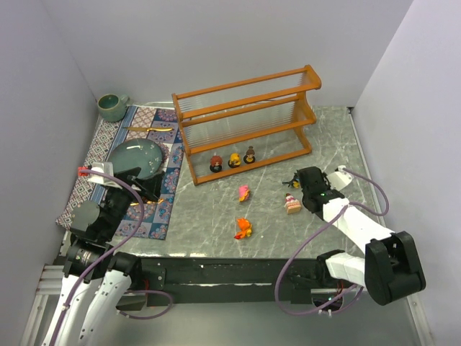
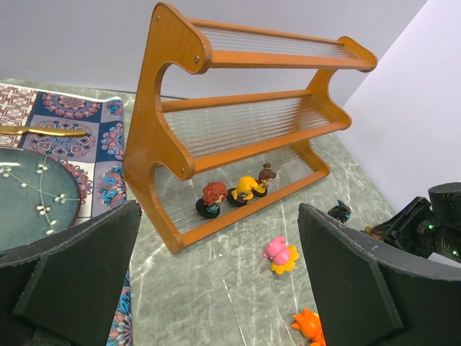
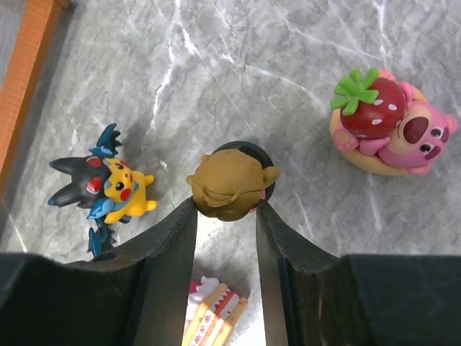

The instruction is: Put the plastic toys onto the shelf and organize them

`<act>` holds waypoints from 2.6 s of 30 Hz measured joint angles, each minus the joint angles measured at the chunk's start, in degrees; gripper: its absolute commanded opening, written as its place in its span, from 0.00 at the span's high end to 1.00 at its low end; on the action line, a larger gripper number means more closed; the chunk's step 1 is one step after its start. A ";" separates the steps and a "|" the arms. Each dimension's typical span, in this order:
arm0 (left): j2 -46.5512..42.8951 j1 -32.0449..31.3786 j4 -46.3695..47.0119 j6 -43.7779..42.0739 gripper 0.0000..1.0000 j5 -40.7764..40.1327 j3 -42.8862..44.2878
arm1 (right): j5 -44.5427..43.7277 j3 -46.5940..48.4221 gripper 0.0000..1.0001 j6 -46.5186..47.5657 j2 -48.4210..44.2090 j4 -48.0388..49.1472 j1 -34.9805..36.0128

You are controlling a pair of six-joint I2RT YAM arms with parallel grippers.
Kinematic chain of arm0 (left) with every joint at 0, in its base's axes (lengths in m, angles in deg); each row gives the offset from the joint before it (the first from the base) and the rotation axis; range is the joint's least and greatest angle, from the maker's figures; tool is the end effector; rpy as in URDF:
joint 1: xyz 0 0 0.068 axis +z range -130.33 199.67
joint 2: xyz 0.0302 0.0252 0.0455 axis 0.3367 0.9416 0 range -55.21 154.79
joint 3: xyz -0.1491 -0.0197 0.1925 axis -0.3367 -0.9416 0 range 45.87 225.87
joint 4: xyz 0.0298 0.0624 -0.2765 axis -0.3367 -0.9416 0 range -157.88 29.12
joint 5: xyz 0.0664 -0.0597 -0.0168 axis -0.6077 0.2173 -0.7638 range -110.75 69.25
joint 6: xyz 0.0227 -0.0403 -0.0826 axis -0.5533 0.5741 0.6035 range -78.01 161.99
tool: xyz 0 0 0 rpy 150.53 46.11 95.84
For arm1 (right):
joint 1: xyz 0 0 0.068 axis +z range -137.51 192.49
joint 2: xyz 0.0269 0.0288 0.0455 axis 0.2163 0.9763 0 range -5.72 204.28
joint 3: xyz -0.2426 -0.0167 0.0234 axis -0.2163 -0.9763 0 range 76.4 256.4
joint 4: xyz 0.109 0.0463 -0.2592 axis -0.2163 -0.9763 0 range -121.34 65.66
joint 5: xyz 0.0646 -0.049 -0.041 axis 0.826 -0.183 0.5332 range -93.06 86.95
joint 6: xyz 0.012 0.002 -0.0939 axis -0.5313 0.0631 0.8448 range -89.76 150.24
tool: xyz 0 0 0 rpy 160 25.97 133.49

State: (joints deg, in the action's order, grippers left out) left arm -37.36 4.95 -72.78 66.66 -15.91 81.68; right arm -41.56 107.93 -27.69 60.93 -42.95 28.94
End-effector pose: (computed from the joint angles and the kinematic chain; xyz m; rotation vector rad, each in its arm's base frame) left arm 0.1853 -0.0561 0.3425 -0.0594 1.4946 -0.6194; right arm 0.2700 0.0242 0.1088 1.0354 2.0087 -0.1802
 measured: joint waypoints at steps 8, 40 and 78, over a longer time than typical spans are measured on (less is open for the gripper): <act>0.00 0.00 0.02 0.00 0.03 0.00 0.00 | 2.36 0.31 0.85 7.87 -0.74 1.31 0.00; 1.88 0.00 -0.02 -0.20 0.03 0.55 0.00 | 31.54 16.50 0.86 39.45 19.54 28.57 1.05; 4.07 0.02 -0.04 -1.01 0.03 1.40 0.00 | 36.11 27.87 0.71 41.35 36.89 31.45 2.23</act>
State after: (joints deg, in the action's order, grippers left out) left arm -33.29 4.97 -72.82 65.65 -14.51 81.68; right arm -5.45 135.80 13.66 97.82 -11.50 31.17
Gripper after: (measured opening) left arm 0.968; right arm 0.422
